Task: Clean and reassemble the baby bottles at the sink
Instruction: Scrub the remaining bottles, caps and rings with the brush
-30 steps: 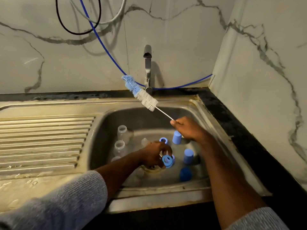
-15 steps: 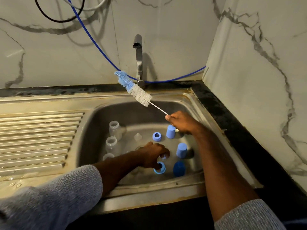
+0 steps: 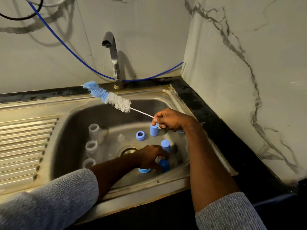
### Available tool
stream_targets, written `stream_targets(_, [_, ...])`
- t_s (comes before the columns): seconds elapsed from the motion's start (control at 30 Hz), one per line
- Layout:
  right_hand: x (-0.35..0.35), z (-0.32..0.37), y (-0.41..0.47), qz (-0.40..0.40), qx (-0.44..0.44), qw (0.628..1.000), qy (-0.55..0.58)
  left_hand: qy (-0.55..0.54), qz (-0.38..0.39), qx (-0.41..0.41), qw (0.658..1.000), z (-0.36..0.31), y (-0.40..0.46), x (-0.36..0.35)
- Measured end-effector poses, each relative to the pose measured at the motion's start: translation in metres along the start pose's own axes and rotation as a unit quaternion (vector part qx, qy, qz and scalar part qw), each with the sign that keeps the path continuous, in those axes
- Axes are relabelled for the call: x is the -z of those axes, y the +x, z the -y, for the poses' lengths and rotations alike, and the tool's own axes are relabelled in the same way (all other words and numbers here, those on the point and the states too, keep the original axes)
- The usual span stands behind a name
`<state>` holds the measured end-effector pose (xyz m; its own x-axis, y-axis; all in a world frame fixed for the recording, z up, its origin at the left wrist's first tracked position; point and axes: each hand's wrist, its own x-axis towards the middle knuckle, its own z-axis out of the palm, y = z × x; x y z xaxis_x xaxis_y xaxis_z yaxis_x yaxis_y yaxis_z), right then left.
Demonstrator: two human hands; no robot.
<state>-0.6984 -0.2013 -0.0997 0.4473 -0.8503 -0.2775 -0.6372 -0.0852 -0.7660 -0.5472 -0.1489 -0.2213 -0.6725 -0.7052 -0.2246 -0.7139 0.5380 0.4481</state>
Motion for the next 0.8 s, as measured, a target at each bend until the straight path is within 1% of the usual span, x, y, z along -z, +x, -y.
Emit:
stream_targets(0.07, [-0.001,-0.001,0.000,-0.002,0.008,1.000,0.002,-0.014,-0.020,0.005,1.000,-0.002,-0.003,0.003])
stream_targets(0.1, [-0.002,-0.002,0.000,-0.005,0.011,1.000,0.001,-0.050,-0.045,0.017,0.998,-0.003,-0.006,0.009])
stream_targets(0.13, [-0.003,-0.002,0.000,-0.008,0.015,1.000,0.002,-0.104,-0.084,0.034,0.990,-0.003,-0.009,0.017])
stream_targets(0.17, [-0.004,-0.001,0.000,-0.014,0.022,1.000,0.003,-0.163,-0.135,0.052,0.976,-0.002,-0.014,0.028])
stream_targets(0.2, [-0.005,0.000,0.001,-0.028,0.032,0.999,0.003,-0.224,-0.189,0.073,0.953,0.001,-0.021,0.040])
stream_targets(0.23, [-0.005,0.002,0.003,-0.050,0.040,0.998,0.000,-0.291,-0.237,0.095,0.922,0.004,-0.029,0.051])
stream_targets(0.27, [-0.006,0.004,0.004,-0.081,0.046,0.996,0.000,-0.367,-0.278,0.114,0.880,0.008,-0.039,0.063])
stream_targets(0.33, [-0.006,0.007,0.007,-0.132,0.052,0.990,0.014,-0.514,-0.344,0.137,0.774,0.018,-0.061,0.081])
stream_targets(0.4, [-0.008,0.007,0.008,-0.143,0.059,0.987,0.041,-0.632,-0.382,0.134,0.661,0.026,-0.083,0.093])
stream_targets(0.43, [-0.010,0.011,0.008,-0.137,0.066,0.987,0.050,-0.672,-0.394,0.128,0.614,0.029,-0.095,0.099])
stream_targets(0.47, [-0.011,0.009,0.007,-0.130,0.070,0.988,0.053,-0.703,-0.399,0.122,0.576,0.031,-0.102,0.099])
stream_targets(0.5, [-0.012,0.011,0.007,-0.122,0.077,0.988,0.048,-0.723,-0.405,0.119,0.547,0.034,-0.111,0.100])
stream_targets(0.57, [-0.014,0.015,0.005,-0.117,0.090,0.989,0.022,-0.743,-0.421,0.117,0.508,0.040,-0.123,0.101])
stream_targets(0.7, [-0.020,0.017,0.006,-0.139,0.102,0.984,-0.033,-0.738,-0.475,0.113,0.466,0.055,-0.138,0.114])
stream_targets(0.8, [-0.026,0.013,0.010,-0.156,0.101,0.981,-0.057,-0.745,-0.509,0.098,0.419,0.070,-0.151,0.126])
